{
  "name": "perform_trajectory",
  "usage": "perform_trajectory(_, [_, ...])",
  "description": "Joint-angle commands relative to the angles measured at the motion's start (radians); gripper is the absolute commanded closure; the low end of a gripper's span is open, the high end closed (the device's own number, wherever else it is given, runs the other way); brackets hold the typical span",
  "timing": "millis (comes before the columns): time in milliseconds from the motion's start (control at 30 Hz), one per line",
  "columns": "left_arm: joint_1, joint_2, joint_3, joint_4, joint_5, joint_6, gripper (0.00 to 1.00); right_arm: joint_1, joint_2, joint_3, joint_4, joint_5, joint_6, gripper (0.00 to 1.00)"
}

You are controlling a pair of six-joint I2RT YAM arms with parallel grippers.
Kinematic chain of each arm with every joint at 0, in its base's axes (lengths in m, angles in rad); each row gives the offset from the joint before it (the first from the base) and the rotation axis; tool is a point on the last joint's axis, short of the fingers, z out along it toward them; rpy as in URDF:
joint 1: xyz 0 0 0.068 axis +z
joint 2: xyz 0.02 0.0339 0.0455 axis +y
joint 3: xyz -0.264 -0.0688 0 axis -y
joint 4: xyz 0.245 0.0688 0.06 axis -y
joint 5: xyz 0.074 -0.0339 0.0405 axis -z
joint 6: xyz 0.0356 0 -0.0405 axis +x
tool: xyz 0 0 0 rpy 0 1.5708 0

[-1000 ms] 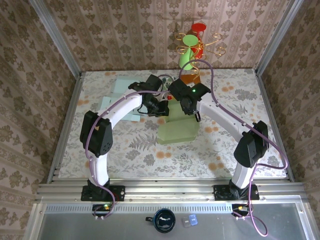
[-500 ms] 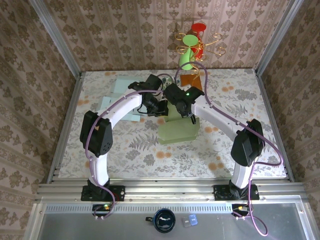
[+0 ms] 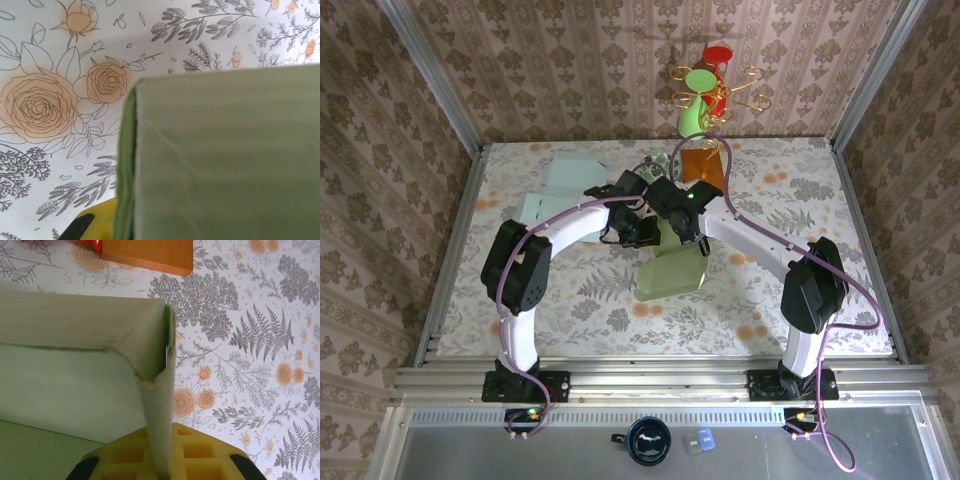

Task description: Fold the paper box

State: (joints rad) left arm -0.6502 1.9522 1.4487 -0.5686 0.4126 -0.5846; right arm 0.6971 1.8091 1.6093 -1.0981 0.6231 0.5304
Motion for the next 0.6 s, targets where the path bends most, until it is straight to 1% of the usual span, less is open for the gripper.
perform_trajectory(0, [0.002, 0.006, -0.052, 0.022, -0.102, -0.028, 0.86, 0.001, 0.001, -0.010, -0.033, 0.046, 0.038, 1.00])
perform_trajectory(67, [-0.002, 0.008, -0.074, 0.041, -0.111, -0.037, 0.87, 0.002, 0.001, -0.015, -0.033, 0.043, 0.043, 1.00])
perform_trajectory(100, [-0.003, 0.009, -0.081, 0.045, -0.117, -0.041, 0.91, 0.004, 0.001, -0.015, -0.033, 0.042, 0.043, 1.00])
perform_trajectory(133, [-0.003, 0.010, -0.087, 0.051, -0.123, -0.045, 0.97, 0.005, 0.001, -0.018, -0.035, 0.040, 0.046, 1.00])
perform_trajectory(167, [-0.004, 0.010, -0.091, 0.055, -0.129, -0.052, 1.00, 0.005, 0.001, -0.018, -0.035, 0.038, 0.046, 1.00])
perform_trajectory(333, [-0.009, 0.000, -0.096, 0.076, -0.126, -0.066, 1.00, 0.010, 0.005, -0.018, -0.041, 0.033, 0.054, 1.00])
perform_trajectory(433, [-0.009, -0.031, -0.099, 0.072, -0.134, -0.069, 0.79, 0.009, 0.007, -0.022, -0.045, 0.037, 0.054, 1.00])
perform_trajectory(500, [-0.003, -0.059, -0.106, 0.072, -0.135, -0.071, 0.71, 0.009, 0.005, -0.028, -0.046, 0.036, 0.054, 1.00])
perform_trajectory(567, [0.008, -0.087, -0.118, 0.082, -0.131, -0.074, 0.64, 0.008, 0.006, -0.030, -0.046, 0.029, 0.056, 1.00])
